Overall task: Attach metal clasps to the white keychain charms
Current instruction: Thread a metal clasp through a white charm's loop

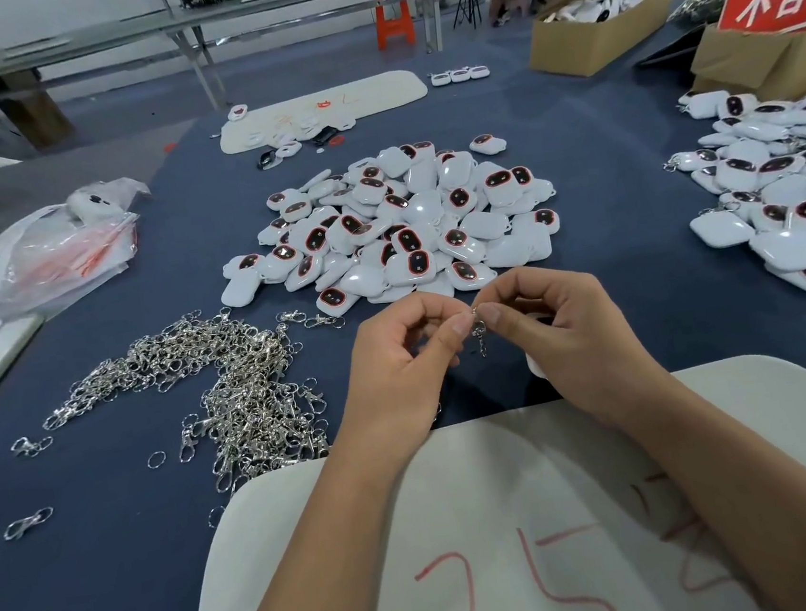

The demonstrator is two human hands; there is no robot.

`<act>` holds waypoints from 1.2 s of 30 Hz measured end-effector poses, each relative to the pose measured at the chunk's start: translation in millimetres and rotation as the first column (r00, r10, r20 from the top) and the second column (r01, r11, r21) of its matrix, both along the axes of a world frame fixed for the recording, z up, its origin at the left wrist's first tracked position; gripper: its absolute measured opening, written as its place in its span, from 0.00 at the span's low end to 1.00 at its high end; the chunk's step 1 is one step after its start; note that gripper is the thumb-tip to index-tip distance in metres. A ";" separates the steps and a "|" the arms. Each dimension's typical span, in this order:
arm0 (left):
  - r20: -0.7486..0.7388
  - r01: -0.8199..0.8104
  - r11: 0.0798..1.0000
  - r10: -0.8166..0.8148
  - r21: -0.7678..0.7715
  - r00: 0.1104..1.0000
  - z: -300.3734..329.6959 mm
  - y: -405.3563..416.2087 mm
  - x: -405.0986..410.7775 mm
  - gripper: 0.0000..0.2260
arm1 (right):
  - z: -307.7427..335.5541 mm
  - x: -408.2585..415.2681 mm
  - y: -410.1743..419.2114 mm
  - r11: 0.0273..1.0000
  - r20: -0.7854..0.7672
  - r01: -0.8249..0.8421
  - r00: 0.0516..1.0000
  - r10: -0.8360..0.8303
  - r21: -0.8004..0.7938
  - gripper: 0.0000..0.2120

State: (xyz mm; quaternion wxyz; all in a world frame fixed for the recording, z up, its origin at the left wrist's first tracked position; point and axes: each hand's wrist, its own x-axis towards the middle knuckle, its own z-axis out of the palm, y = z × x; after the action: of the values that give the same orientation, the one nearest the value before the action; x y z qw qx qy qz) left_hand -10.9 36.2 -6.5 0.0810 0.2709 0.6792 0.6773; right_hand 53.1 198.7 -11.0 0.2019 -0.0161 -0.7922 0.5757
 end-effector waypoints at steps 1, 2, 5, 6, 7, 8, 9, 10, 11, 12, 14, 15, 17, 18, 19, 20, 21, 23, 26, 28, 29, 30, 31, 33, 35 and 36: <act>-0.004 -0.001 1.000 0.001 -0.002 1.000 0.2 0.1 0.1 0.05 | 0.4 0.5 -0.5 1.000 -0.003 0.002 1.000 -0.002 0.003 0.06; -0.012 -0.004 1.000 0.004 -0.008 1.000 0.5 0.4 0.4 0.05 | 0.7 0.8 -0.8 1.000 -0.007 0.005 1.000 -0.005 0.005 0.06; -0.056 -0.045 0.998 0.043 -0.035 0.997 1.1 3.4 1.8 0.05 | 1.5 2.5 -3.0 1.000 -0.016 0.019 1.000 -0.019 -0.005 0.07; -0.085 -0.069 0.996 0.065 -0.051 0.994 0.8 4.6 2.7 0.05 | 1.8 2.8 -3.6 1.000 -0.020 0.025 0.999 -0.025 -0.001 0.07; -0.125 -0.096 0.993 0.087 -0.070 0.988 0.2 5.8 3.6 0.05 | 2.2 3.2 -4.2 1.000 -0.025 0.031 0.999 -0.031 0.004 0.07; -0.173 -0.126 0.988 0.109 -0.091 0.979 -0.6 6.5 4.3 0.04 | 2.6 3.6 -4.9 0.999 -0.031 0.033 0.999 -0.033 0.004 0.07; -0.225 -0.156 0.982 0.129 -0.109 0.966 -1.7 6.7 4.8 0.04 | 3.1 4.1 -6.0 1.000 -0.035 0.032 0.999 -0.032 -0.002 0.07; -0.273 -0.185 0.975 0.146 -0.123 0.951 -2.7 6.6 5.0 0.04 | 3.6 4.4 -6.9 1.000 -0.035 0.025 0.999 -0.025 -0.008 0.07; -0.313 -0.208 0.969 0.158 -0.133 0.937 -3.5 6.4 5.0 0.05 | 3.6 4.8 -7.7 1.000 -0.031 0.015 0.999 -0.016 -0.011 0.07; -0.344 -0.224 0.964 0.164 -0.142 0.924 -4.1 6.0 5.0 0.05 | 3.4 4.6 -8.1 1.000 -0.026 0.008 1.000 -0.008 -0.008 0.07; -0.393 -0.246 0.956 0.167 -0.159 0.904 -4.4 5.8 4.9 0.06 | 2.9 4.0 -9.3 1.000 -0.026 0.008 1.000 -0.008 0.017 0.07; -0.413 -0.254 0.953 0.167 -0.164 0.895 -4.5 5.8 5.1 0.06 | 3.0 3.8 -9.7 0.999 -0.028 0.015 0.999 -0.014 0.037 0.07; -0.432 -0.260 0.952 0.168 -0.164 0.886 -4.2 6.4 5.6 0.06 | 3.2 3.5 -9.5 0.998 -0.037 0.030 0.999 -0.028 0.062 0.07; -0.428 -0.256 0.953 0.167 -0.160 0.888 -3.7 6.9 5.9 0.06 | 3.0 3.7 -9.3 0.998 -0.041 0.032 0.999 -0.030 0.048 0.07; -0.419 -0.249 0.956 0.165 -0.155 0.893 -3.1 7.5 6.2 0.06 | 2.7 4.2 -9.0 0.999 -0.044 0.029 0.999 -0.029 0.014 0.07; -0.410 -0.242 0.959 0.163 -0.149 0.898 -2.3 8.0 6.4 0.06 | 2.1 4.4 -8.8 0.999 -0.050 0.026 0.998 -0.027 -0.025 0.08; -0.402 -0.237 0.961 0.163 -0.142 0.901 -1.4 8.5 6.5 0.06 | 1.8 4.3 -9.0 0.998 -0.056 0.025 0.998 -0.028 -0.057 0.08; -0.377 -0.225 0.968 0.168 -0.114 0.911 0.3 9.0 7.0 0.05 | 0.9 2.6 -11.1 0.993 -0.068 0.029 0.997 -0.037 -0.116 0.08; -0.328 -0.213 0.975 0.181 -0.064 0.927 2.2 9.3 8.8 0.04 | -0.7 0.6 -16.5 0.955 -0.081 0.005 0.996 -0.031 -0.297 0.07; -0.316 -0.201 0.978 0.174 -0.055 0.933 2.5 9.3 9.5 0.04 | -1.2 1.1 -19.2 0.920 -0.088 -0.024 0.996 -0.012 -0.391 0.08; -0.319 -0.195 0.979 0.169 -0.052 0.933 2.2 8.9 9.4 0.04 | -1.2 1.5 -19.9 0.911 -0.088 -0.032 0.996 -0.005 -0.411 0.08; -0.324 -0.192 0.980 0.167 -0.047 0.931 1.8 8.4 9.1 0.04 | -1.2 1.4 -20.0 0.910 -0.084 -0.033 0.996 -0.002 -0.413 0.08; -0.333 -0.193 0.980 0.169 -0.040 0.928 1.1 7.7 8.6 0.05 | -1.0 1.2 -19.7 0.915 -0.079 -0.025 0.997 -0.007 -0.402 0.08; -0.363 -0.209 0.977 0.183 -0.034 0.914 -0.1 6.7 8.2 0.05 | -0.9 0.7 -19.1 0.935 -0.074 0.004 0.997 -0.033 -0.355 0.08; -0.390 -0.221 0.975 0.192 -0.030 0.900 0.3 6.6 8.2 0.06 | -1.8 0.8 -19.2 0.958 -0.071 0.014 0.997 -0.036 -0.287 0.08; -0.406 -0.225 0.974 0.194 -0.028 0.893 0.8 6.4 7.9 0.06 | -2.8 1.0 -20.2 0.964 -0.066 0.000 0.998 -0.018 -0.265 0.08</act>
State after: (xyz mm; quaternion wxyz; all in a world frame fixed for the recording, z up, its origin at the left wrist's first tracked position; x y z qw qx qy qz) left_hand -3.1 42.6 -5.7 -0.1234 0.3259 0.7312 0.5864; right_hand 54.1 178.5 -13.8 0.2272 -0.0272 -0.7007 0.6758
